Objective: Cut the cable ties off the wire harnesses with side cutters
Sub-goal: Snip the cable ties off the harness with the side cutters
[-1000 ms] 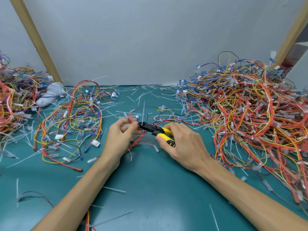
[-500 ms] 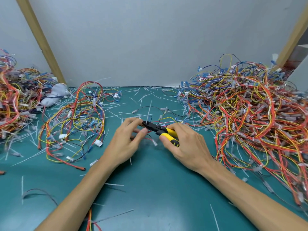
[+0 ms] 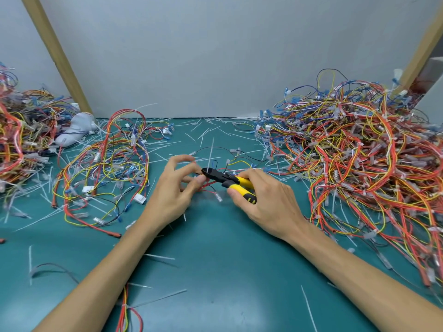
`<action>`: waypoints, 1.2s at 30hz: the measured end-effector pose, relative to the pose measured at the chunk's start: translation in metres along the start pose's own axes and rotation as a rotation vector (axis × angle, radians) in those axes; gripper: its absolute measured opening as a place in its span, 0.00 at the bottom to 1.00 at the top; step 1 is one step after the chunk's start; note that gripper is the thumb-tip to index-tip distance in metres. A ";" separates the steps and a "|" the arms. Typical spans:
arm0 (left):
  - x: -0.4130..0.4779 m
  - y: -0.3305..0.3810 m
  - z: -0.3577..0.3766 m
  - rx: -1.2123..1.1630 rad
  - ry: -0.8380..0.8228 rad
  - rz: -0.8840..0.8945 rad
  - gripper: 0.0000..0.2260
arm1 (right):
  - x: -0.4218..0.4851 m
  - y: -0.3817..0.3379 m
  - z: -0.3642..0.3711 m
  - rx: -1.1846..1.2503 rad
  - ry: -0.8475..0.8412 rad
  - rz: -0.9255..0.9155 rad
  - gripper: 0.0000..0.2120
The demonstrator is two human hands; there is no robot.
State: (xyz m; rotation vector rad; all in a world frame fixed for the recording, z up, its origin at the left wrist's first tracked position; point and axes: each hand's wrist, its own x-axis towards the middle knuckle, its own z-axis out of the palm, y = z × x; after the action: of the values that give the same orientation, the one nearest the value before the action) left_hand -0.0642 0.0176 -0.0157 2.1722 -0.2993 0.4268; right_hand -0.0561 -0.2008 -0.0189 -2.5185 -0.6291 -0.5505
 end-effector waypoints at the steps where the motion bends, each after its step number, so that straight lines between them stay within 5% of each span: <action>1: 0.000 0.000 -0.001 0.115 0.034 0.048 0.03 | 0.000 0.001 0.000 -0.006 -0.003 -0.003 0.17; 6: 0.003 -0.003 -0.007 0.305 0.046 0.153 0.04 | 0.000 0.002 0.001 -0.025 0.012 0.022 0.19; 19: 0.000 -0.005 -0.003 0.170 0.058 0.143 0.09 | 0.000 0.003 0.000 0.152 -0.047 0.012 0.17; 36: -0.002 -0.005 -0.003 0.161 0.062 0.156 0.08 | 0.002 0.002 -0.004 0.008 -0.100 -0.004 0.18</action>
State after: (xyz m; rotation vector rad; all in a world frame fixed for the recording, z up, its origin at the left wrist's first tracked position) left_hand -0.0647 0.0231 -0.0182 2.2955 -0.4140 0.6229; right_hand -0.0541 -0.2044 -0.0152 -2.5497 -0.6714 -0.4249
